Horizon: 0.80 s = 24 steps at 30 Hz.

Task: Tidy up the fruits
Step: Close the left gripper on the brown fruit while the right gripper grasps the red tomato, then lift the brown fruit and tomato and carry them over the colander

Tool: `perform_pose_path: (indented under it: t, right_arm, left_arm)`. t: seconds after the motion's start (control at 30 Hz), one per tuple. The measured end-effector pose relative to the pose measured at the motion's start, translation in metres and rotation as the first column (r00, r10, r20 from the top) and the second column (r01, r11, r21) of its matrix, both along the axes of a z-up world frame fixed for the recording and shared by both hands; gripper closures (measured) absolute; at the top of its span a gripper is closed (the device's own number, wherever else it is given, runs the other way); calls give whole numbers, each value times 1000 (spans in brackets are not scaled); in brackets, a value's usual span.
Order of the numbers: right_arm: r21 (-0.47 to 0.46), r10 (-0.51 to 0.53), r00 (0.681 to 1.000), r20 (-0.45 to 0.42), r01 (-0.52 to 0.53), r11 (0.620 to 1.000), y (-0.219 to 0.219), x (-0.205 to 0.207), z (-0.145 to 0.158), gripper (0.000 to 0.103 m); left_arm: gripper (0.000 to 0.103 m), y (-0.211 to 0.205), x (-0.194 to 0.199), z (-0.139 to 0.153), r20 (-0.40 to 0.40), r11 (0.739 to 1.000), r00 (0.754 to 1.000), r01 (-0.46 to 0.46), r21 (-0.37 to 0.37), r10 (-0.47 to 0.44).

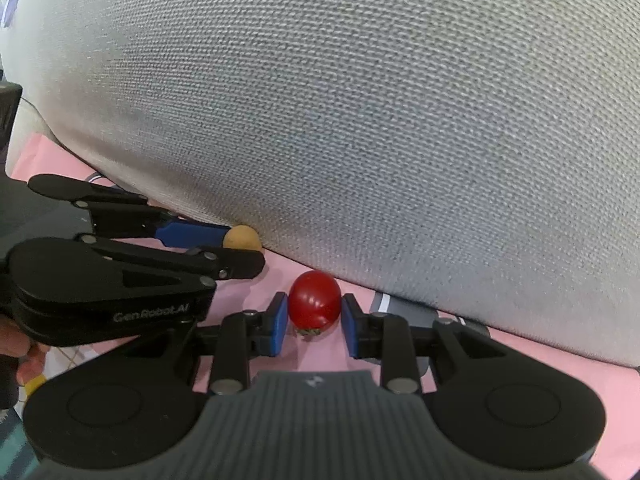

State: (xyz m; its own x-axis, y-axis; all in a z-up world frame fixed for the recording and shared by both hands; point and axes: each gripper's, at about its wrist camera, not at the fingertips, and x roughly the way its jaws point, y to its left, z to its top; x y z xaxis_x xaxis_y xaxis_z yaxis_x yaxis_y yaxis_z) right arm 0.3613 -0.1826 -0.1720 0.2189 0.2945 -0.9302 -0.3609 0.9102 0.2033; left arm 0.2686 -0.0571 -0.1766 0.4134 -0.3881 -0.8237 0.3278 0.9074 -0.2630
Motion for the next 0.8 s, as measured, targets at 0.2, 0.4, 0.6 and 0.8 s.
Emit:
perform_pose_path:
  t: [0.2,0.4,0.6,0.8]
  right_arm:
    - [31,-11,1000,24,11,999,-14,-4,26,78]
    - [81,-32,997,70,26,996,-31,-16,61,78]
    - [132,-70,992,105,56,990,-55,-41,101,78]
    - [156,-110,982,150,87,984,-88,-77,141,78]
  left_arm:
    - [74,-10,-5,26,43,1000,999,-3,5,3]
    - [74,-5,-27,62,111,1000,994,3,0,-3]
    - [74,-12,-38,93,164,1000,986,14,4,-14]
    - [74,-28,-72,124,222,998,974,53,15,-55]
